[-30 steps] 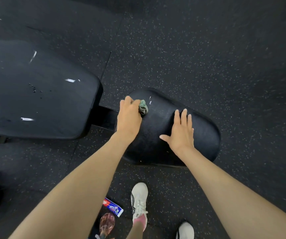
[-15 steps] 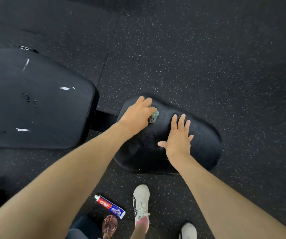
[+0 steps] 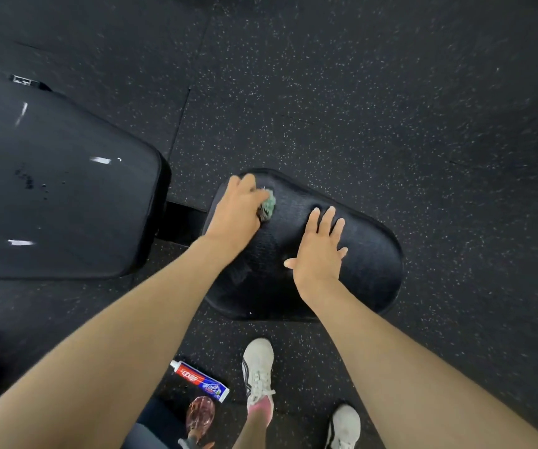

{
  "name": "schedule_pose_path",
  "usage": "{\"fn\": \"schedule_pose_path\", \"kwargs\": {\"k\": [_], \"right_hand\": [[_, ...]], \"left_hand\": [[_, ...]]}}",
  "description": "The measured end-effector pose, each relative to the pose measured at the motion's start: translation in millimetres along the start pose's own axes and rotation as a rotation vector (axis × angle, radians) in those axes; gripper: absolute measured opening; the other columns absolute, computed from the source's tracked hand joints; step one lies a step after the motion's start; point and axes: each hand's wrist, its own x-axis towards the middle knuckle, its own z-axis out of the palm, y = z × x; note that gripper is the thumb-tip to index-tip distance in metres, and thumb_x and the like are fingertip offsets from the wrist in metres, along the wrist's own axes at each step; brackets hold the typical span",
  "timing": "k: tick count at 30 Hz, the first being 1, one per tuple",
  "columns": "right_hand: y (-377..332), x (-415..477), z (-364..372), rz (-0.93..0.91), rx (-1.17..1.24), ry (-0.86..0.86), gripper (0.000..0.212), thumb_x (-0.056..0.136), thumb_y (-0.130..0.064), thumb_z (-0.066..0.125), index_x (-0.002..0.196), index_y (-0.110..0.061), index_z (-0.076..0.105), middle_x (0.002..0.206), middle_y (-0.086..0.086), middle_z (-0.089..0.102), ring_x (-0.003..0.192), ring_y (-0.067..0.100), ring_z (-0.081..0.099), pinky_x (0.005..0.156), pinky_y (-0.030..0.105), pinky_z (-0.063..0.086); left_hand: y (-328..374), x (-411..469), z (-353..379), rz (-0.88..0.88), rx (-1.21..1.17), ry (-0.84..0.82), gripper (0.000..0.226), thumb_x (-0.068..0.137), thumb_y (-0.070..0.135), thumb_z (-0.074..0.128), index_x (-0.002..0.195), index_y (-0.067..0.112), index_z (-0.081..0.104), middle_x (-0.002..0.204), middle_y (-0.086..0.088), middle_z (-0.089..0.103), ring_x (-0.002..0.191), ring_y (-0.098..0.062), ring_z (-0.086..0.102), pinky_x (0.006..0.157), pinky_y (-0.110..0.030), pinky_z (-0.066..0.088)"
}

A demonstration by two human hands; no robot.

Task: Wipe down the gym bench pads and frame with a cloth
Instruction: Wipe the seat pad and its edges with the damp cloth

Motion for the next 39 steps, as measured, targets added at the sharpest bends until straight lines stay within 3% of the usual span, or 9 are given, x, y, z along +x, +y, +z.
{"fn": "schedule_pose_path", "kwargs": {"k": [6,10,13,16,20,25,32,35,39], "right_hand": [[-2,-2,-2,0.005,0.022,-0.001,0.108,0.085,-0.019,0.072,0.152,-0.011,-0.013,0.158,0.012,-0.024,0.145,0.036,-0.017,0.114,0.058,0.018],[-2,-1,0,0.006,0.001,0.008,0.108,0.086,-0.022,0.071,0.152,-0.01,-0.013,0.158,0.013,-0.023,0.145,0.037,-0.016,0.113,0.058,0.02],[-1,0,2,0.01,-0.014,0.007,0.109,0.086,-0.023,0.071,0.151,-0.01,-0.014,0.158,0.013,-0.023,0.145,0.037,-0.017,0.114,0.058,0.019],[-1,1,3,0.011,-0.034,0.011,0.109,0.086,-0.025,0.071,0.151,-0.009,-0.015,0.158,0.013,-0.023,0.145,0.037,-0.016,0.114,0.057,0.021],[-3,0,1,0.01,-0.016,0.011,0.109,0.086,-0.025,0.071,0.152,-0.01,-0.014,0.158,0.013,-0.023,0.146,0.037,-0.016,0.114,0.058,0.021],[-2,0,3,0.007,-0.021,0.01,0.108,0.086,-0.024,0.071,0.151,-0.009,-0.014,0.158,0.014,-0.023,0.145,0.038,-0.016,0.114,0.058,0.02],[-2,0,1,0.007,-0.024,0.002,0.109,0.086,-0.025,0.07,0.151,-0.01,-0.016,0.157,0.013,-0.025,0.145,0.037,-0.018,0.115,0.057,0.02],[-2,0,1,0.008,-0.022,0.006,0.109,0.086,-0.025,0.07,0.151,-0.011,-0.016,0.157,0.012,-0.025,0.145,0.037,-0.018,0.115,0.057,0.019],[0,0,3,0.007,-0.025,0.011,0.109,0.086,-0.027,0.071,0.152,-0.012,-0.015,0.158,0.012,-0.025,0.145,0.036,-0.017,0.115,0.057,0.019]], "left_hand": [[-6,-26,-13,0.122,0.058,-0.271,0.047,0.082,-0.009,0.052,0.125,0.01,0.062,0.104,-0.009,0.046,0.097,-0.025,0.04,0.08,-0.043,0.047],[-12,2,-26,-0.015,-0.075,-0.022,0.044,0.083,-0.013,0.05,0.121,0.004,0.063,0.104,-0.014,0.048,0.098,-0.029,0.042,0.086,-0.041,0.043],[4,16,-14,-0.175,-0.076,0.045,0.042,0.085,-0.011,0.046,0.121,0.005,0.06,0.109,-0.012,0.044,0.103,-0.027,0.037,0.085,-0.041,0.043],[22,5,-2,-0.202,-0.03,-0.02,0.039,0.085,-0.008,0.046,0.119,0.005,0.059,0.118,-0.013,0.04,0.11,-0.029,0.034,0.086,-0.041,0.043],[15,-4,-11,0.026,0.037,-0.246,0.036,0.088,-0.003,0.048,0.12,0.009,0.062,0.115,-0.011,0.042,0.101,-0.025,0.035,0.084,-0.044,0.046],[5,20,-23,-0.2,-0.072,0.021,0.04,0.087,-0.008,0.045,0.12,0.005,0.062,0.112,-0.013,0.044,0.105,-0.029,0.038,0.088,-0.043,0.044],[26,3,-6,-0.122,0.041,-0.173,0.026,0.091,0.0,0.047,0.113,0.004,0.06,0.12,-0.013,0.042,0.113,-0.03,0.036,0.081,-0.037,0.043],[19,-2,-12,-0.124,-0.197,-0.21,0.026,0.087,-0.001,0.055,0.11,0.005,0.066,0.108,-0.011,0.047,0.105,-0.027,0.046,0.087,-0.025,0.038],[10,-18,-23,-0.582,-0.975,-0.148,0.042,0.081,-0.006,0.067,0.114,0.015,0.052,0.107,-0.004,0.057,0.094,-0.016,0.057,0.078,-0.023,0.047]]}}
